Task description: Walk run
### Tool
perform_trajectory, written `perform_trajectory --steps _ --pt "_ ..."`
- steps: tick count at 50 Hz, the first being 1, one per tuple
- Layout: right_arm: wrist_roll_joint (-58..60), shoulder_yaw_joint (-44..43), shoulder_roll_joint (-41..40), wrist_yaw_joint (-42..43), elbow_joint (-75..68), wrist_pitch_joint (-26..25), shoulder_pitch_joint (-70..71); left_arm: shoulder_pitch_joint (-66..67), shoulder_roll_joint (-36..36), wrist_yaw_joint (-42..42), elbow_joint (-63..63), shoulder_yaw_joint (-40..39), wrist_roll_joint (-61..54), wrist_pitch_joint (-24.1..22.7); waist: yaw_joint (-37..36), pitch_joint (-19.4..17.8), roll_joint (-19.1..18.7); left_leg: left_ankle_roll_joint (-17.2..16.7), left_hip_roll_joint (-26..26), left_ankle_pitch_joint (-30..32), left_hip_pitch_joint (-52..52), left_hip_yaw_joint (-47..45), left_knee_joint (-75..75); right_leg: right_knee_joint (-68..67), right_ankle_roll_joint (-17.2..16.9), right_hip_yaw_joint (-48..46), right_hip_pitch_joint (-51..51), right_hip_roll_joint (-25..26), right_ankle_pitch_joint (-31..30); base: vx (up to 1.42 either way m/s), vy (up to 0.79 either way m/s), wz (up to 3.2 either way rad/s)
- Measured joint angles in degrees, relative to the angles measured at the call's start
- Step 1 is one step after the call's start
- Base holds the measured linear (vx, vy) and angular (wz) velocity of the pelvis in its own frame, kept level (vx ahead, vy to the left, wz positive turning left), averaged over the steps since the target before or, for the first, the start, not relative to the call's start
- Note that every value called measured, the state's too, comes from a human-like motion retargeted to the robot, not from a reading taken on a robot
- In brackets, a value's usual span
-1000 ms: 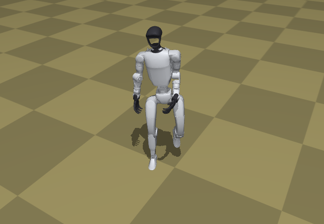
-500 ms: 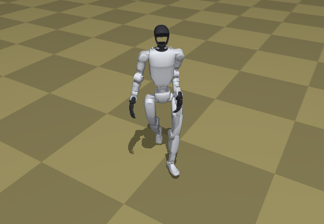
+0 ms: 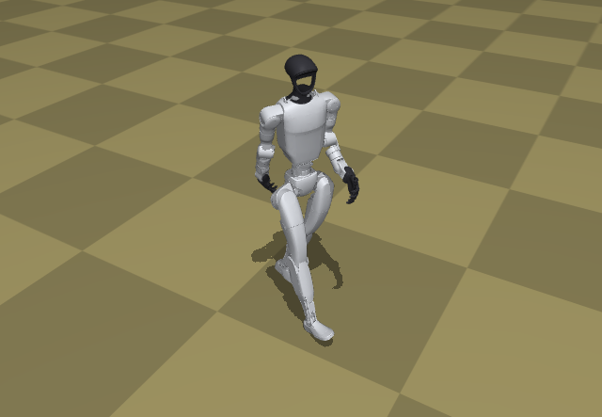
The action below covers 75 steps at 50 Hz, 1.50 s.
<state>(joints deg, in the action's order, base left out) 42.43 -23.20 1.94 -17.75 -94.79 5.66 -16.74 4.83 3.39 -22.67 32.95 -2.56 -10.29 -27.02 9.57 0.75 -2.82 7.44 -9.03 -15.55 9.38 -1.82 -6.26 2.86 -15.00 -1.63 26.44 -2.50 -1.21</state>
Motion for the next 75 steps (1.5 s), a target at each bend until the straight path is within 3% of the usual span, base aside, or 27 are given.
perform_trajectory --steps 2,4,7,8,12,15,18,25,30,32,34,35,37,38,40,42,45,48,53,55,57,60,63,66,69,71,75 --pt "-0.28 -1.00 2.00 3.57 1.64 -2.51 2.56 1.84 1.41 0.53 0.30 -0.53 -0.57 -0.27 0.66 1.25 -0.89 -3.27 0.09 4.10 -0.02 0.64 -0.83 -3.88 8.43 0.75 0.60 1.60 -0.47 0.94 -0.14 0.54" --pt "-1.32 -3.40 3.54 8.13 3.51 -4.54 4.07 4.57 2.80 0.67 0.99 -0.71 -0.86 -0.38 2.53 2.50 -2.59 -8.15 1.06 11.23 0.04 3.29 -3.29 -6.60 9.34 -4.65 0.18 0.93 -2.85 1.10 -0.33 1.09" --pt "-6.28 -6.75 5.99 13.39 4.76 -4.61 6.74 9.05 4.64 1.01 2.18 -1.34 0.44 -0.37 3.79 3.69 -4.83 -19.39 2.34 29.03 -1.76 6.48 -11.17 -10.47 12.49 6.94 -1.10 4.26 -4.02 1.13 -0.30 0.79" --pt "-8.60 -8.13 7.42 13.81 4.53 -4.14 8.48 10.03 5.28 1.65 2.49 -0.97 1.00 -0.45 3.29 3.97 -4.28 -21.67 0.78 35.03 -3.90 4.30 -15.53 -13.02 12.80 7.48 -0.38 2.23 -2.90 1.12 0.00 0.60" --pt "-16.05 -12.78 11.36 11.33 4.86 -5.94 15.14 11.73 5.10 1.70 3.43 -0.69 1.82 -0.32 2.39 4.69 -0.59 -22.44 0.84 45.04 -15.22 -6.52 -37.98 -17.02 14.69 0.69 -4.65 -4.31 2.28 0.91 -0.16 0.60" --pt "-20.13 -14.47 11.42 12.36 7.14 -5.46 18.70 13.30 3.86 -0.56 3.49 -1.81 2.84 -0.37 -0.26 4.32 1.18 -20.93 5.27 36.16 -22.21 -3.61 -45.09 -12.91 18.92 4.16 -11.60 2.78 3.20 0.88 -0.82 -0.02" --pt "-21.92 -12.99 12.32 15.00 11.66 -3.26 21.36 13.96 3.28 0.53 2.69 -2.13 3.04 -0.90 -4.50 3.35 3.94 -10.56 8.66 28.72 -30.10 -10.84 -44.61 -9.75 19.52 1.11 -17.33 2.20 2.87 0.88 -0.43 -0.39" --pt "-17.99 -7.26 15.83 19.98 22.35 1.49 23.20 14.02 3.28 1.18 0.87 -0.79 1.38 -0.84 -13.23 3.35 5.38 2.59 7.80 16.90 -40.25 -17.22 -10.91 -5.25 20.49 -2.52 -27.39 6.51 5.33 0.87 -0.24 -0.25" --pt "-12.96 -5.50 16.48 22.01 22.95 1.57 23.75 13.54 4.02 2.71 0.71 -0.48 1.78 -0.99 -12.38 5.17 5.53 0.90 3.36 6.22 -39.93 -26.38 8.23 -5.44 20.57 -5.60 -33.01 8.96 4.97 0.99 -0.19 0.41" --pt "-11.63 -5.28 15.35 21.30 21.21 1.28 23.25 13.27 4.50 3.08 1.24 -1.37 2.23 -0.63 -14.58 5.67 6.74 5.13 4.05 8.88 -39.85 -26.00 4.73 -7.77 18.10 -3.99 -34.78 8.35 0.45 1.28 -0.18 -0.80" --pt "-10.57 -5.38 13.41 20.16 18.45 1.44 21.99 13.33 4.67 3.32 1.53 -2.42 2.54 -0.58 -17.29 6.50 8.08 7.36 6.17 11.69 -39.08 -28.84 0.67 -11.13 13.48 -4.01 -36.00 6.89 -9.25 1.40 -0.19 -1.35" --pt "-10.14 -5.44 12.27 19.55 16.78 1.59 21.12 13.53 4.67 3.36 1.59 -2.98 2.62 -0.67 -18.96 6.87 8.60 7.56 7.12 14.83 -38.62 -28.20 -0.55 -13.12 10.63 -3.34 -36.64 6.47 -15.71 1.19 -0.33 -1.15" --pt "-9.68 -5.42 10.05 17.91 13.22 1.59 18.89 13.18 4.03 3.09 1.89 -3.64 1.72 -0.39 -18.13 7.31 8.86 7.56 7.31 12.67 -39.08 -17.81 -6.46 -22.21 7.17 -1.48 -34.39 8.59 -27.38 1.32 -0.37 0.09" --pt "-9.55 -5.07 9.17 16.99 11.55 1.26 17.59 12.67 3.85 2.82 2.13 -3.92 0.97 -0.06 -16.13 6.29 9.36 7.56 4.06 9.98 -39.53 -11.55 -10.24 -33.80 5.88 -0.19 -30.97 9.11 -28.44 1.38 -0.21 1.35" --pt "-9.64 -4.86 7.82 15.53 8.35 0.34 15.34 10.29 3.42 2.12 2.94 -4.40 -0.32 0.86 -12.88 4.45 9.57 7.56 1.37 5.86 -36.71 -12.23 -14.91 -51.48 2.34 3.23 -25.81 10.91 -28.79 1.06 -0.08 1.59" --pt "-9.84 -5.19 5.72 14.27 5.31 0.36 12.61 7.89 2.33 2.32 3.55 -3.96 -0.85 1.26 -12.46 5.04 4.07 7.56 7.98 5.39 -30.84 -15.03 -11.57 -47.82 4.27 4.52 -22.89 17.36 -28.29 1.12 0.02 0.77" --pt "-9.56 -5.78 3.83 11.75 2.05 0.87 7.29 5.54 1.86 3.37 3.33 -2.50 -1.10 0.95 -11.12 4.75 -0.57 7.56 7.31 4.53 -24.66 -9.95 -7.15 -46.80 9.57 4.99 -16.42 17.53 -19.92 0.99 0.12 1.06" --pt "-8.36 -5.79 2.23 9.32 -0.23 2.23 2.04 4.54 1.34 2.73 1.30 -0.96 -1.02 0.15 -6.30 4.55 -3.25 6.89 6.37 4.68 -18.81 -6.77 -2.83 -41.17 10.46 3.34 -9.86 10.83 -7.98 0.96 0.00 1.80" --pt "-4.01 -4.98 -0.14 5.83 -2.61 3.05 -4.58 2.98 -0.55 0.49 -2.23 0.64 -0.82 -0.34 -0.52 3.71 -1.64 6.30 1.13 2.20 -10.19 -0.65 0.52 -18.62 7.26 3.50 -4.14 -0.91 -2.25 0.90 -0.25 1.56" --pt "-2.28 -4.52 -0.96 4.49 -2.61 1.81 -6.04 2.01 -1.63 -0.12 -2.69 0.51 -0.77 -0.30 1.01 2.86 -0.69 5.32 0.43 0.80 -6.62 0.99 0.85 -10.75 8.63 6.31 -2.00 -2.31 0.41 0.91 -0.40 1.14" --pt "-1.05 -4.13 -1.15 2.98 -2.61 0.51 -6.36 1.55 -2.45 -0.10 -2.58 0.11 -0.55 -0.26 0.68 2.30 -0.59 3.54 1.36 -0.08 -3.52 0.66 0.89 -2.69 5.82 14.74 -1.12 -1.12 2.48 0.92 -0.43 0.40" --pt "-0.75 -3.81 -0.24 1.48 -2.61 -0.87 -5.66 2.97 -2.63 0.78 -2.31 -0.27 0.17 -0.88 -0.10 1.96 -0.60 -0.15 2.64 1.06 0.52 -0.64 -0.30 0.41 1.86 11.14 -0.23 -1.22 3.94 0.99 -0.44 0.21" --pt "-1.59 -5.32 2.07 3.24 -2.61 -2.90 -2.83 6.16 -1.35 1.24 -1.17 -0.72 0.32 -1.26 0.89 4.03 -0.13 -6.24 3.20 10.03 1.77 -1.38 -3.44 -6.04 3.39 1.09 -0.12 -2.21 0.21 1.11 -0.44 0.71" --pt "-4.92 -7.74 3.92 7.13 -2.47 -2.74 0.15 9.86 -0.03 0.57 0.64 -1.42 1.27 -1.02 3.51 5.07 -1.73 -15.18 5.63 28.54 -0.46 2.54 -14.22 -9.71 4.71 12.74 -3.43 1.12 -2.40 1.13 -0.49 1.29" --pt "-10.82 -9.00 6.69 8.01 -1.63 -2.26 5.22 12.04 1.61 2.07 2.04 -0.95 2.97 -1.03 2.41 4.59 -2.32 -22.33 6.72 42.12 -9.01 3.00 -34.84 -12.97 9.23 9.88 -6.95 1.41 0.42 1.03 -0.39 0.50" --pt "-13.54 -9.74 8.81 8.00 -0.51 -3.52 9.82 12.55 2.41 2.43 2.49 -1.01 2.86 -0.88 1.75 4.75 -0.38 -20.13 8.03 44.98 -14.45 -1.66 -43.72 -13.02 11.65 3.46 -10.06 -0.86 1.53 0.84 -0.35 0.54" --pt "-13.54 -13.02 11.63 10.97 4.33 -3.93 18.58 13.05 3.19 0.58 2.86 -1.86 1.83 -0.26 -0.64 4.28 1.94 -8.82 12.30 30.67 -24.27 -11.23 -49.24 -10.80 15.52 6.15 -15.95 1.91 2.56 0.84 -0.39 0.33"
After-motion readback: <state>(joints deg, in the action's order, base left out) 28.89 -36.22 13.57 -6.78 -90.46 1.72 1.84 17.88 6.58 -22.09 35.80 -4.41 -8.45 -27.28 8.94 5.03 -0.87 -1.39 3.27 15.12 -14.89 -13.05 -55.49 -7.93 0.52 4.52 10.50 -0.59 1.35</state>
